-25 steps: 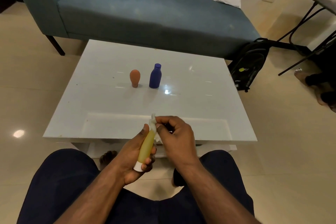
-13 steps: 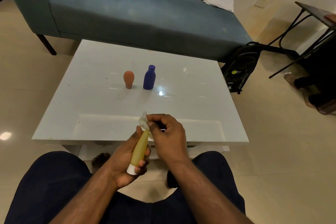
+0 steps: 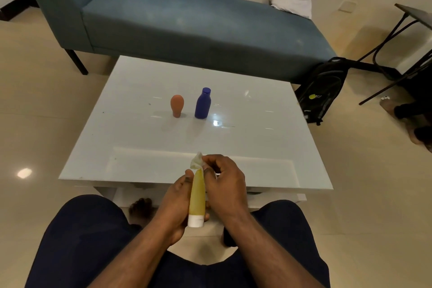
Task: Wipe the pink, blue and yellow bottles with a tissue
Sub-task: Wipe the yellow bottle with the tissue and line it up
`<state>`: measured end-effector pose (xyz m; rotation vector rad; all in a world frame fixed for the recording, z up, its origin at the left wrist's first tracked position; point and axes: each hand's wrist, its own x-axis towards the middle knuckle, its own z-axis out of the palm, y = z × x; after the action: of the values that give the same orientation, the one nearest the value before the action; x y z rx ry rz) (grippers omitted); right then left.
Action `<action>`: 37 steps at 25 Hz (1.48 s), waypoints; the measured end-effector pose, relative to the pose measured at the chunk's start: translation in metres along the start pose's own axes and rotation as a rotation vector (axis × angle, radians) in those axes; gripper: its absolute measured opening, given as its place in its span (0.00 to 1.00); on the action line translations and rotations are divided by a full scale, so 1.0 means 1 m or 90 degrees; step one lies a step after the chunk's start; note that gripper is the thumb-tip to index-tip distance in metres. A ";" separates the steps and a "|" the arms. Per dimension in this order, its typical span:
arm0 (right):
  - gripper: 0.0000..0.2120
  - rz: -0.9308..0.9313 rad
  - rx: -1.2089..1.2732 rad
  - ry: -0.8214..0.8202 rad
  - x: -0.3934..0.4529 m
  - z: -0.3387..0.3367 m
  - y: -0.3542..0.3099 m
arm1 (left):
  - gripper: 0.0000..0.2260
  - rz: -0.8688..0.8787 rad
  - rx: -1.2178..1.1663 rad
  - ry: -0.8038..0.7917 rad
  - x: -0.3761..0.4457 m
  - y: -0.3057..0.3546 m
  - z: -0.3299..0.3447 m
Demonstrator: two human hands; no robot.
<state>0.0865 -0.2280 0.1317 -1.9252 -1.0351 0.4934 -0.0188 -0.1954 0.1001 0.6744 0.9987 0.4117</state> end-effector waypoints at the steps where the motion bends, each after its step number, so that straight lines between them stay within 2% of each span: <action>1: 0.07 -0.011 -0.022 -0.002 0.000 0.003 0.003 | 0.23 -0.009 -0.001 -0.005 0.000 -0.001 0.000; 5: 0.09 -0.050 -0.096 -0.022 0.007 0.006 0.010 | 0.28 -0.072 -0.108 -0.060 0.000 0.002 -0.005; 9: 0.09 -0.124 -0.146 -0.084 -0.007 0.006 0.013 | 0.27 -0.067 -0.146 -0.029 0.004 0.002 -0.006; 13: 0.08 -0.164 -0.163 -0.135 -0.024 0.004 0.018 | 0.29 -0.109 -0.197 -0.032 0.011 0.001 -0.013; 16: 0.09 -0.063 -0.134 -0.112 0.003 -0.005 0.032 | 0.29 -0.119 -0.195 -0.017 0.015 -0.002 -0.013; 19: 0.08 0.083 0.013 -0.038 0.032 -0.014 0.052 | 0.28 -0.123 -0.221 -0.013 0.020 -0.003 -0.017; 22: 0.11 0.207 0.193 -0.022 0.044 -0.014 0.072 | 0.19 -0.122 -0.226 -0.015 0.025 -0.001 -0.018; 24: 0.14 0.268 0.279 -0.040 0.052 -0.012 0.086 | 0.15 -0.094 -0.176 -0.006 0.032 0.000 -0.016; 26: 0.16 0.280 0.298 -0.051 0.064 -0.012 0.099 | 0.15 -0.032 -0.078 0.009 0.044 0.001 -0.011; 30: 0.13 0.234 0.156 -0.059 0.091 -0.014 0.118 | 0.09 0.082 0.148 0.093 0.073 0.014 0.004; 37: 0.12 0.267 0.078 -0.045 0.112 -0.010 0.150 | 0.17 0.201 0.403 0.176 0.181 0.052 0.043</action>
<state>0.2278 -0.1830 0.0175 -2.0284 -0.6219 0.8444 0.1071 -0.0627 0.0381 1.3849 1.3049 0.4734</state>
